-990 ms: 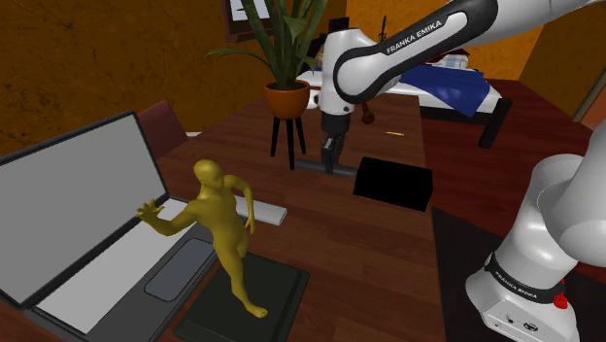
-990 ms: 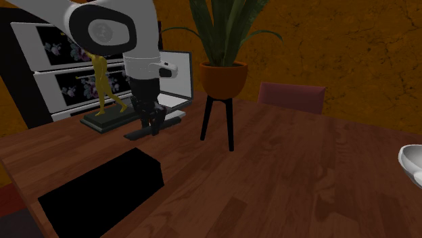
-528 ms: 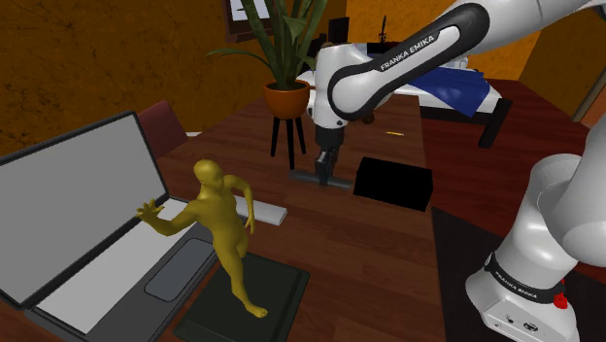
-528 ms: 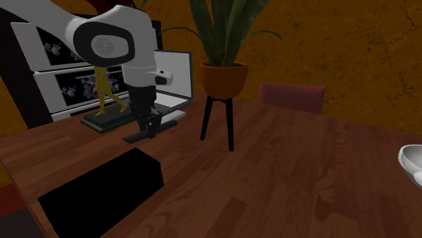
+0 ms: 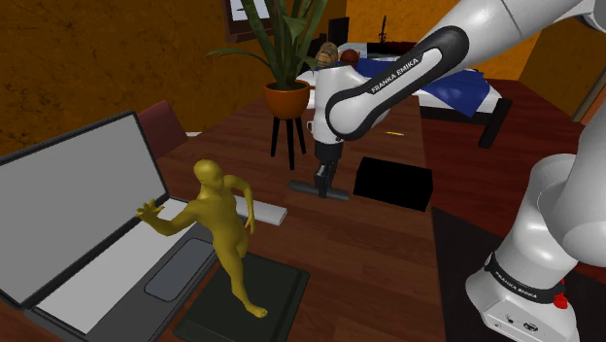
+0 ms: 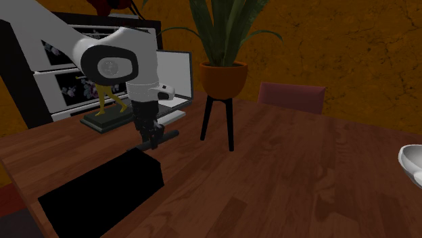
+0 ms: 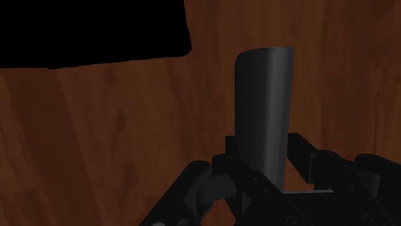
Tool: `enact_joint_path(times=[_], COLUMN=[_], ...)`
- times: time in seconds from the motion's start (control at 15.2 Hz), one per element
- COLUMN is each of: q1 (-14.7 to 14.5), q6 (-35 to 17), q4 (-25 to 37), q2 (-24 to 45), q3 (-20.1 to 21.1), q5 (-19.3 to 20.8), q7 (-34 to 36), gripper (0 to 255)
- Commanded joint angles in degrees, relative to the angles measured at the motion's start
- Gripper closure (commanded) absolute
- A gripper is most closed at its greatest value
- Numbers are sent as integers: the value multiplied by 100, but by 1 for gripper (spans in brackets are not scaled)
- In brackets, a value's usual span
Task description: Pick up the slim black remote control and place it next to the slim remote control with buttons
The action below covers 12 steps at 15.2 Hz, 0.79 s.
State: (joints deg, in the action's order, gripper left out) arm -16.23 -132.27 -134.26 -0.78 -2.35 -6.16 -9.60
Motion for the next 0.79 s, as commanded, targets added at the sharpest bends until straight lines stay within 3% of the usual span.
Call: enact_joint_path(times=[0.0,0.53,0.59,0.73], q1=[-6,-6,-6,-6], q6=[-143,-143,-143,-143], q4=[-49,-49,-49,-49], q2=[90,90,89,89], q3=[6,6,6,6], q5=[-20,-20,-20,-20], q7=[-12,-12,-12,-12], gripper=[255,255,0,0])
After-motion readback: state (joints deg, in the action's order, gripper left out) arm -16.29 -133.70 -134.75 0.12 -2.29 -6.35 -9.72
